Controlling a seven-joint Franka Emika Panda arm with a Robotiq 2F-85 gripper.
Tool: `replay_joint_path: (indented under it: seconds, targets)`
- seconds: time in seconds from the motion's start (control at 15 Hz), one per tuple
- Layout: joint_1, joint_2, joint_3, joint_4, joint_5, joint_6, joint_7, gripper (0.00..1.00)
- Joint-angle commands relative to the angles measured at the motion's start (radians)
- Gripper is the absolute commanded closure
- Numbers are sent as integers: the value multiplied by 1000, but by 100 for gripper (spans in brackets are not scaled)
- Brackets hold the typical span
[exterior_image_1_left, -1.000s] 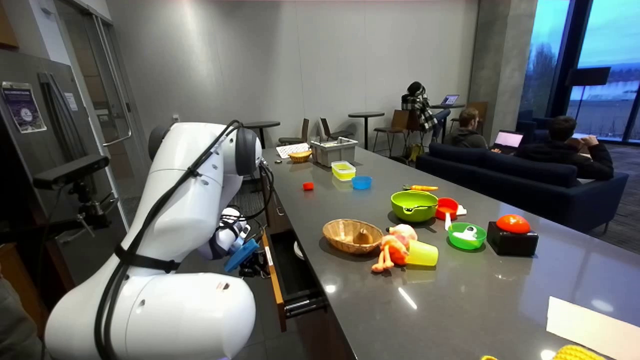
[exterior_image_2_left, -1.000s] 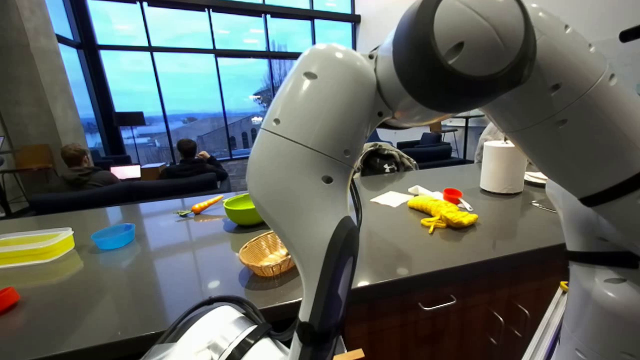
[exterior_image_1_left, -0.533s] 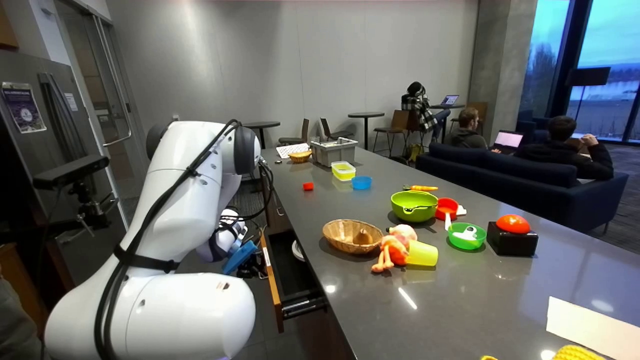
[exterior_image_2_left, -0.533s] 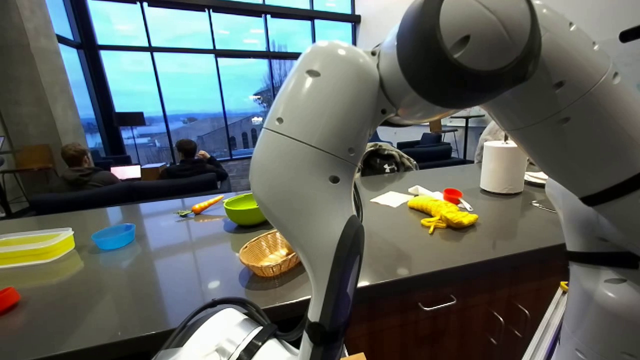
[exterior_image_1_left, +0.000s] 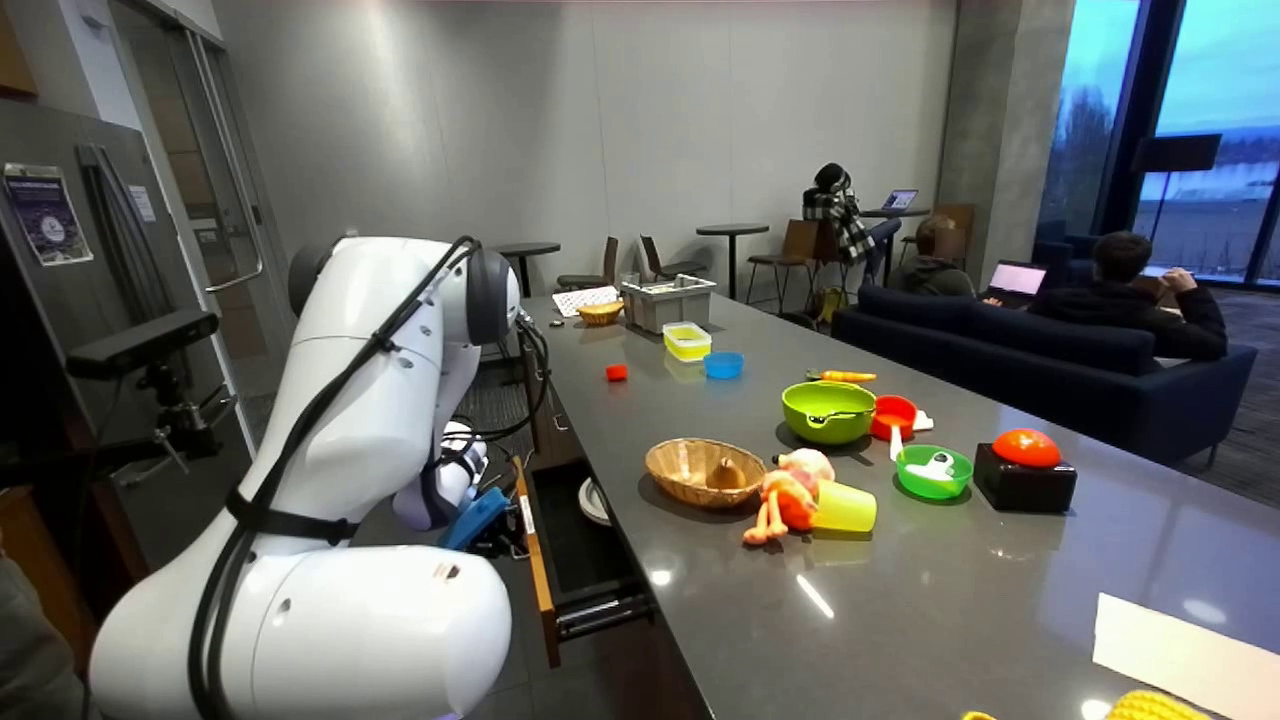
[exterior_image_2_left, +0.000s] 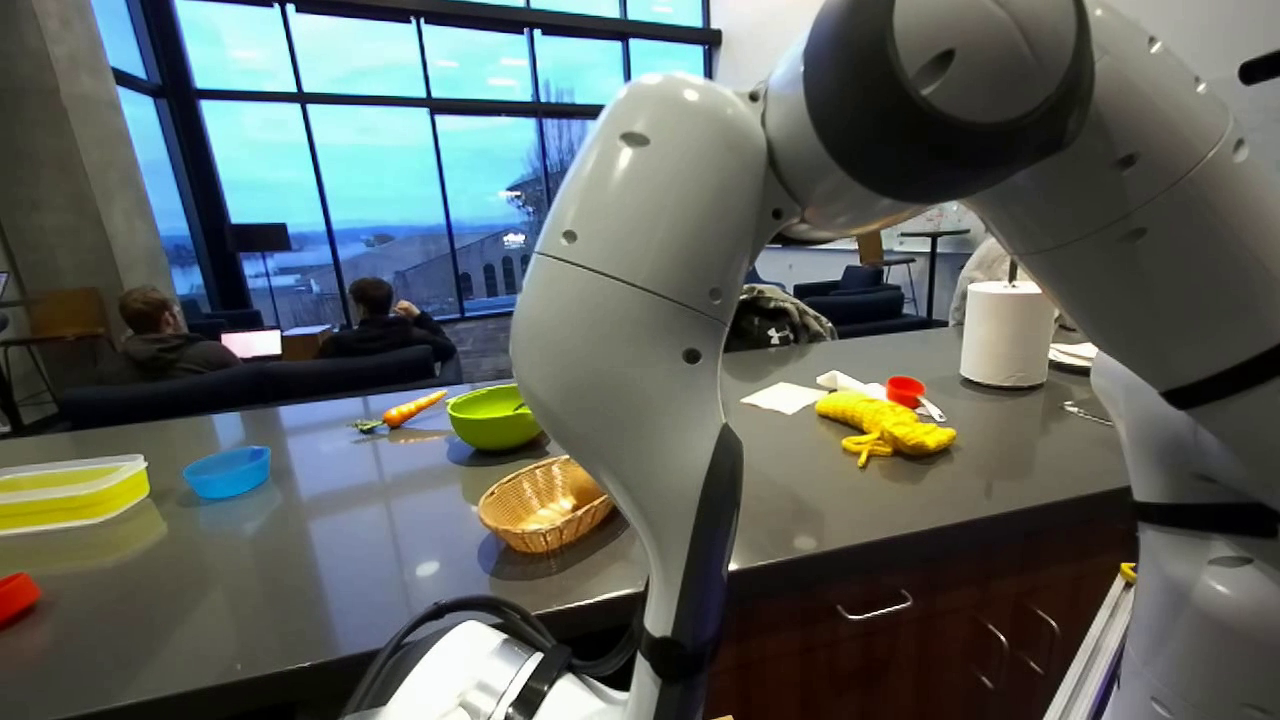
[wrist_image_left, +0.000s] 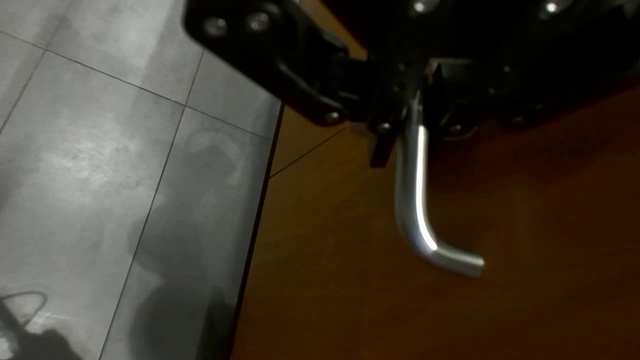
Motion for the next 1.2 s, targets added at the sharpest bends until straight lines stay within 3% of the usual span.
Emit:
replay_joint_path:
  seconds: [0.0, 0.47, 1.13]
  targets:
    - [-16, 109, 20, -21, -70, 140, 72, 99]
    - [-19, 112, 44, -38, -186, 145, 212, 99]
    - [-34, 126, 72, -42, -230, 116, 286, 99]
